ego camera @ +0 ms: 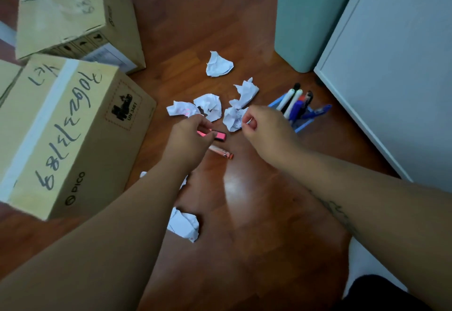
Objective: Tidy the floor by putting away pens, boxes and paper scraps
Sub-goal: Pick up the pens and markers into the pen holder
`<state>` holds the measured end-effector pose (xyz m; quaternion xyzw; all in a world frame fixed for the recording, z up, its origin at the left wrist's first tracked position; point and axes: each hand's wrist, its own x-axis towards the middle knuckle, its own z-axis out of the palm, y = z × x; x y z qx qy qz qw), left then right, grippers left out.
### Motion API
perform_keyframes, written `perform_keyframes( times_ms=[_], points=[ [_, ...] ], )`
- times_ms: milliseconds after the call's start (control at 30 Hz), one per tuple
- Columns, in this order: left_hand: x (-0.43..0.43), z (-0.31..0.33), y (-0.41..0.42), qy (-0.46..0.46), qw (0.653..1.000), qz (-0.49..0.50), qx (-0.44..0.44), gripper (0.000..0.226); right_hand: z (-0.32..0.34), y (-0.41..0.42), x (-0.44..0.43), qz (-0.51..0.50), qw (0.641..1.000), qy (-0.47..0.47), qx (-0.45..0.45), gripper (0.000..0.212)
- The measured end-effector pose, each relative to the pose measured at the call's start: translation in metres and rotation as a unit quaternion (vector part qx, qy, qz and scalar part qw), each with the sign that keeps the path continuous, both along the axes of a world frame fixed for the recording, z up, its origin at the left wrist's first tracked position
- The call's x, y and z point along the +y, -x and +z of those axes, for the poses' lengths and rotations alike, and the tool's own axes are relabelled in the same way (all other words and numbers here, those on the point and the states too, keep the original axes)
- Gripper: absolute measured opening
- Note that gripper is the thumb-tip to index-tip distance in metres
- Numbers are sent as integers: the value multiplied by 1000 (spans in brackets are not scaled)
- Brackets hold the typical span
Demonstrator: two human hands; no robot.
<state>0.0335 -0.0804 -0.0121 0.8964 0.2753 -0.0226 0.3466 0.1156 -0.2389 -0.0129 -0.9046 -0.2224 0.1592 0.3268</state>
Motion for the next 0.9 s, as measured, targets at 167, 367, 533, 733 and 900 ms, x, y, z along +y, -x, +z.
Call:
perform_keyframes(
  times_ms=[167, 367, 533, 733, 900],
  points=[
    [10, -27, 19, -10, 999, 0, 52, 12, -27, 5, 23, 71, 993, 83, 41, 15],
    [15, -47, 23, -59, 991, -86, 79, 24, -34, 5, 44, 173, 974, 146, 7, 21],
    [15, -55, 16, -89, 980, -156, 88, 26, -42, 2, 56, 189, 970, 150, 22, 28],
    [24, -59, 16, -129, 965, -203, 105, 32, -59, 7, 70, 179, 973, 134, 61, 45],
    [35, -65, 22, -132, 958, -239, 89, 24, -65, 3, 79, 165, 972, 160, 51, 34]
  ],
)
